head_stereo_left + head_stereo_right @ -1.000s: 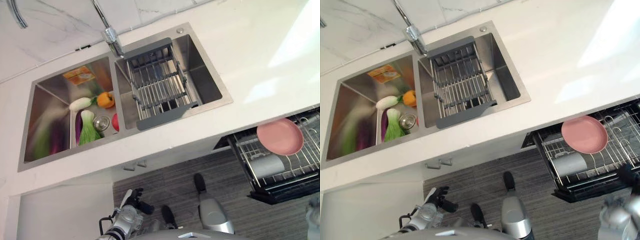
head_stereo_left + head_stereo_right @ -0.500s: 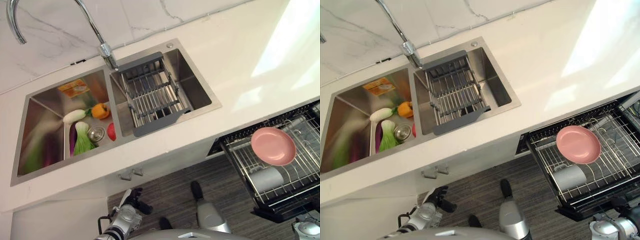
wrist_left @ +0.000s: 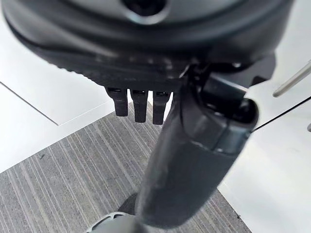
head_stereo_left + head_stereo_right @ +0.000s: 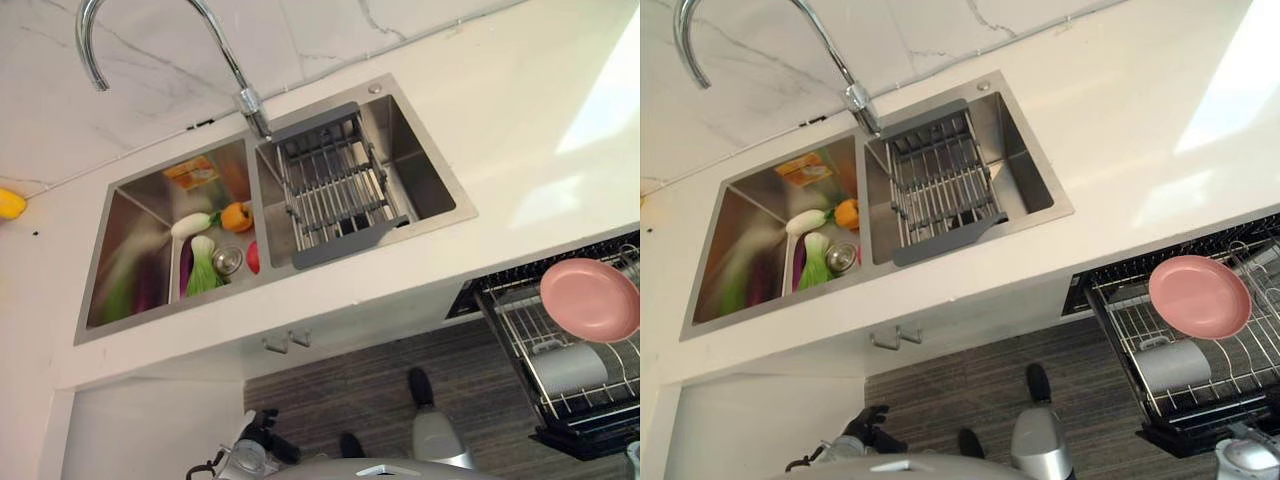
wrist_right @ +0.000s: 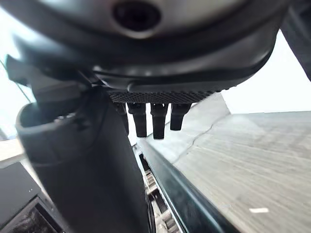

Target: Place the dishes in the dishwasher.

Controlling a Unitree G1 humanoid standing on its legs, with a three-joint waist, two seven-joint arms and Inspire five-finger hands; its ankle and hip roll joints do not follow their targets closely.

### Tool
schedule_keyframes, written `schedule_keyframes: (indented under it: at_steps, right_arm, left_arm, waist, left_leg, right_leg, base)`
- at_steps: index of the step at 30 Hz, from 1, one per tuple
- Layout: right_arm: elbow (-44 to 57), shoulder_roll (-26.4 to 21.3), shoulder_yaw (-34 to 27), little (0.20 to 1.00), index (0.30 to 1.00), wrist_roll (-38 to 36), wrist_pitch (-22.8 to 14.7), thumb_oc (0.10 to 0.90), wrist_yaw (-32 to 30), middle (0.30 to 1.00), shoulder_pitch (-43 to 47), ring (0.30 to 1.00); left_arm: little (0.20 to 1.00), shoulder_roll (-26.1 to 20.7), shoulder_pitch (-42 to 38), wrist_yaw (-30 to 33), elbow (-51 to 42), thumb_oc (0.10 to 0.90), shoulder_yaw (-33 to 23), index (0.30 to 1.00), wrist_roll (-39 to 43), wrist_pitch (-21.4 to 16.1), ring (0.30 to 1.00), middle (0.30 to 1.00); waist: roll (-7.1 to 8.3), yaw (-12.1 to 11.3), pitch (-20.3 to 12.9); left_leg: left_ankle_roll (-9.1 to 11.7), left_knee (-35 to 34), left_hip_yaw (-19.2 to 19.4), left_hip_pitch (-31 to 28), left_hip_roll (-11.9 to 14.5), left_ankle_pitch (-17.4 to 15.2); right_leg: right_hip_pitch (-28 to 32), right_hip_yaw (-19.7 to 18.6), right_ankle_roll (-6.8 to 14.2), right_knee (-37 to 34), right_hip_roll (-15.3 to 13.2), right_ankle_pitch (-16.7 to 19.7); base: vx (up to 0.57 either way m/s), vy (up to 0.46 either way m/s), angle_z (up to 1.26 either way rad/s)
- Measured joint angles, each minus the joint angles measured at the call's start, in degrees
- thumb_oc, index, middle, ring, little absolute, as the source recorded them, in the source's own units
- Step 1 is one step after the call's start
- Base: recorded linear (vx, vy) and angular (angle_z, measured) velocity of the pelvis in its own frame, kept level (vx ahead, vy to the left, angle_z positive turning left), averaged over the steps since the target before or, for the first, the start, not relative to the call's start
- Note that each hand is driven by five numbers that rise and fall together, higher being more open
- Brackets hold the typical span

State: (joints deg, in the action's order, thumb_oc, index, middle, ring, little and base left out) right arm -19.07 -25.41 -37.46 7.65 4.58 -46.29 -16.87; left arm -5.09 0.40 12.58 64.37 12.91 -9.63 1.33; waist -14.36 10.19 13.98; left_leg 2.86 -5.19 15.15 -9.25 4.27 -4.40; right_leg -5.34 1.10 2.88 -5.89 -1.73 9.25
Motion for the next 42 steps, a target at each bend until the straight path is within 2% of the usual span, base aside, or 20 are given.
schedule_keyframes:
  at_steps: [2,4,7,10,15,18,21,23,24,25,28,29,31,33,34,42]
  right_arm:
    - [1.1,-1.0,-2.3,0.900,0.900,0.9,0.0,0.800,-1.2,0.900,0.1,0.900]
    - [2.8,-3.9,-4.7,0.900,0.900,2.4,0.1,0.800,-3.4,0.900,0.0,0.900]
    - [6.8,-5.3,-6.4,0.900,0.900,4.2,-0.1,0.800,-5.9,0.900,0.1,0.900]
    - [6.3,-5.0,-6.0,0.900,0.900,4.6,-0.2,0.800,-6.2,0.900,0.2,0.900]
    - [-7.4,-3.9,0.1,0.900,0.900,3.1,-0.8,0.800,-6.5,0.900,2.3,0.900]
    - [-16.8,1.0,5.1,0.900,0.900,-1.9,-1.5,0.800,-7.5,0.900,3.7,0.900]
    - [-16.7,7.5,8.0,0.900,0.900,-5.6,-2.0,0.800,-7.4,0.900,3.9,0.900]
    - [-16.5,8.0,11.4,0.900,0.900,-5.7,-2.4,0.800,-7.4,0.900,4.9,0.900]
    - [-16.3,7.9,12.1,0.900,0.900,-5.7,-2.4,0.800,-7.4,0.900,4.9,0.900]
    - [-15.3,8.0,12.3,0.900,0.900,-5.8,-2.4,0.800,-6.9,0.900,5.4,0.900]
    - [-11.5,7.4,14.0,0.900,0.900,-5.6,-2.5,0.800,-5.8,0.900,5.9,0.900]
    - [-7.8,5.3,16.0,0.900,0.900,-4.8,-3.1,0.800,-4.0,0.900,7.8,0.900]
    - [-7.0,4.0,16.5,0.900,0.900,-4.6,-3.0,0.800,-3.1,0.900,9.2,0.900]
    - [-0.2,3.0,16.9,0.900,0.900,-3.6,-2.2,0.800,-1.9,0.900,9.7,0.900]
    - [1.0,2.6,16.7,0.900,0.900,0.4,-0.3,0.800,-1.4,0.900,7.1,0.900]
    - [-0.1,2.9,16.9,0.900,0.900,-0.3,0.6,0.800,0.5,0.900,7.3,0.900]
  left_arm:
    - [0.900,0.0,-0.3,0.0,0.0,0.800,0.0,0.900,0.0,0.0,0.900,0.900]
    - [0.900,0.0,-1.0,0.0,-0.3,0.800,0.1,0.900,-0.2,0.0,0.900,0.900]
    - [0.900,-0.3,-2.0,-0.1,-1.4,0.800,0.1,0.900,-0.2,-0.1,0.900,0.900]
    - [0.900,-0.4,-4.0,-0.1,-1.4,0.800,0.1,0.900,-0.1,-0.1,0.900,0.900]
    - [0.900,-1.5,-8.7,0.6,-1.6,0.800,1.7,0.900,0.4,-0.9,0.900,0.900]
    - [0.900,-0.3,-10.6,3.5,1.6,0.800,4.8,0.900,1.1,-1.0,0.900,0.900]
    - [0.900,2.1,-11.8,3.4,2.2,0.800,4.9,0.900,1.2,-0.8,0.900,0.900]
    - [0.900,3.1,-13.8,3.7,1.6,0.800,6.5,0.900,1.1,-1.7,0.900,0.900]
    - [0.900,3.1,-12.8,3.6,-0.3,0.800,6.7,0.900,1.0,-3.8,0.900,0.900]
    - [0.900,3.0,-12.4,3.6,-0.6,0.800,6.5,0.900,1.0,-4.1,0.900,0.900]
    - [0.900,2.7,-11.5,3.6,1.2,0.800,5.7,0.900,1.0,-3.8,0.900,0.900]
    - [0.900,2.1,-10.4,3.4,3.2,0.800,3.6,0.900,1.1,-2.2,0.900,0.900]
    - [0.900,1.4,-9.5,3.4,3.5,0.800,3.5,0.900,1.1,-1.9,0.900,0.900]
    - [0.900,0.6,-7.9,3.4,3.4,0.800,2.9,0.900,1.0,-1.9,0.900,0.900]
    - [0.900,0.4,-7.2,3.4,3.4,0.800,1.5,0.900,1.0,-1.7,0.900,0.900]
    - [0.900,0.3,-5.5,3.4,1.4,0.800,0.9,0.900,1.0,-1.3,0.900,0.900]
  waist:
    - [0.07,0.1,0.0]
    - [0.50,0.4,0.2]
    - [1.98,1.8,0.7]
    - [3.91,2.8,0.9]
    - [6.97,4.8,1.9]
    - [8.53,6.4,3.0]
    - [8.33,7.2,4.0]
    - [7.06,7.8,6.3]
    - [6.92,7.4,6.8]
    - [6.01,7.1,7.5]
    - [5.26,6.8,8.6]
    - [3.99,5.5,9.4]
    - [3.60,4.9,9.6]
    - [2.74,3.3,9.5]
    - [2.72,2.2,9.5]
    - [2.52,-0.5,8.8]
  left_leg:
    - [0.0,0.0,0.0,-0.1,-0.1,0.0]
    - [0.0,0.0,0.4,0.2,-0.3,0.0]
    - [0.0,0.0,2.4,0.3,-0.6,-0.1]
    - [0.0,0.0,5.3,0.3,-0.9,-0.4]
    - [-0.2,0.0,9.7,0.5,-1.7,-0.5]
    - [-0.2,0.0,11.3,0.6,-2.1,-0.5]
    - [-0.4,-0.1,12.7,1.5,-2.7,-0.6]
    - [-1.1,-0.3,12.8,1.9,-3.5,-0.4]
    - [-1.8,-0.4,12.9,2.5,-3.7,-0.8]
    - [-1.8,-0.3,12.6,2.5,-3.9,-0.6]
    - [-1.5,-0.3,12.3,2.1,-4.0,-0.2]
    - [-1.2,-0.3,11.5,2.0,-3.6,0.1]
    - [-1.2,-0.3,10.5,1.7,-3.4,0.2]
    - [-1.3,-0.4,9.0,1.4,-3.0,0.3]
    - [-1.2,-0.3,7.1,1.1,-2.5,0.6]
    - [-1.3,-0.3,1.5,0.9,-1.9,1.0]
  right_leg:
    - [-0.1,0.0,0.0,0.0,0.0,0.0]
    - [-0.7,-0.8,0.2,0.1,0.0,0.1]
    - [-1.8,-2.8,0.7,0.1,0.4,0.5]
    - [-3.0,-5.3,0.7,0.2,1.3,0.5]
    - [-5.3,-9.3,1.2,0.2,1.5,0.9]
    - [-6.6,-9.8,1.2,0.3,1.6,1.0]
    - [-7.9,-10.9,1.3,0.4,1.3,1.7]
    - [-8.0,-10.9,1.9,0.4,0.2,2.0]
    - [-8.9,-10.6,2.4,0.4,0.0,2.3]
    - [-8.9,-10.2,2.6,0.7,-0.3,2.5]
    - [-8.7,-9.5,2.6,0.4,-0.5,2.5]
    - [-8.1,-8.8,2.5,0.4,-0.5,2.6]
    - [-7.5,-8.0,2.5,0.4,-0.5,2.6]
    - [-6.4,-6.6,2.4,0.3,-0.7,2.6]
    - [-5.3,-5.5,2.3,0.4,-0.7,2.6]
    - [-2.2,-0.1,1.9,0.5,-2.0,2.5]
  base:
    - [0.00,0.000,0.00]
    - [-0.01,0.024,-0.14]
    - [0.01,0.040,-0.32]
    - [-0.01,0.050,-0.47]
    - [-0.07,0.041,-0.53]
    - [-0.12,0.045,-0.30]
    - [-0.10,0.047,-0.26]
    - [-0.10,0.019,-0.22]
    - [-0.06,0.006,-0.03]
    - [-0.07,0.008,0.02]
    - [0.00,-0.006,0.10]
    - [0.01,-0.008,0.13]
    - [0.01,-0.029,0.28]
    - [0.01,-0.053,0.51]
    - [0.01,-0.062,0.60]
    - [0.00,-0.057,0.44]
